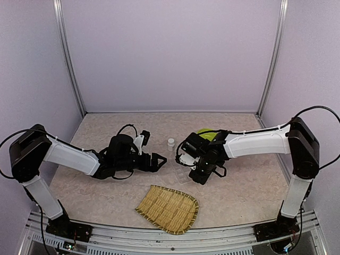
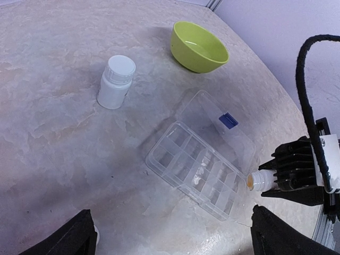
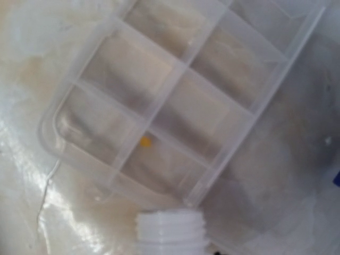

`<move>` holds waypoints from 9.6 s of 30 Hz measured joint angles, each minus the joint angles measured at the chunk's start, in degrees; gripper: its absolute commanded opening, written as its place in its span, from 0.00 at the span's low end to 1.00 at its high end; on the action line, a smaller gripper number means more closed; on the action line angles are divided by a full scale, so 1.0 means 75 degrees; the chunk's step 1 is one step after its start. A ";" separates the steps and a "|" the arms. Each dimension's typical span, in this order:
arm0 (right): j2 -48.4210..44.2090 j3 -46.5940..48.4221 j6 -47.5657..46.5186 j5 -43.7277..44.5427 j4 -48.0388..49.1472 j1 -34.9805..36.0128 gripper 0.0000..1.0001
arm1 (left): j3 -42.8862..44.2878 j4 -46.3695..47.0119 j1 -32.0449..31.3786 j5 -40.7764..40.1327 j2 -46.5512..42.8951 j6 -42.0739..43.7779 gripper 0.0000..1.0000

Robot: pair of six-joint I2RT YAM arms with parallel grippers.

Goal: Sort the pills into containers
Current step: Pour the pill into the compartment of the pill container.

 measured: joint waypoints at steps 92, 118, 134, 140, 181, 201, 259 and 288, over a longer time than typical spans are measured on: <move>0.0938 0.1603 -0.0918 0.1198 -0.2104 0.0729 0.31 | -0.0085 0.0000 0.0087 -0.0006 -0.0026 -0.0137 0.99; 0.1072 0.1591 -0.0997 0.1568 -0.2157 0.0886 0.31 | -0.0085 0.0003 0.0099 -0.0006 -0.0026 -0.0143 0.99; 0.1102 0.1559 -0.1204 0.1970 -0.2159 0.1084 0.32 | -0.0085 0.0003 0.0099 -0.0003 -0.0026 -0.0143 0.99; 0.1102 0.1475 -0.1309 0.2194 -0.2151 0.1137 0.32 | -0.0085 0.0000 0.0099 -0.0003 -0.0026 -0.0143 0.99; 0.1102 0.1376 -0.2212 0.2626 -0.2157 0.1440 0.33 | -0.0085 0.0003 0.0102 0.0003 -0.0026 -0.0163 0.99; 0.1151 0.1376 -0.2259 0.3153 -0.2127 0.1440 0.30 | -0.0108 0.0003 0.0114 0.0000 -0.0026 -0.0163 0.99; 0.0181 0.0125 -0.1224 0.2882 -0.0787 0.1440 0.30 | -0.0125 0.0003 0.0149 0.0000 -0.0026 -0.0163 0.99; -0.1259 -0.1827 -0.0697 0.2363 0.1725 0.1437 0.30 | -0.0125 0.0003 0.0149 -0.0003 -0.0026 -0.0160 0.99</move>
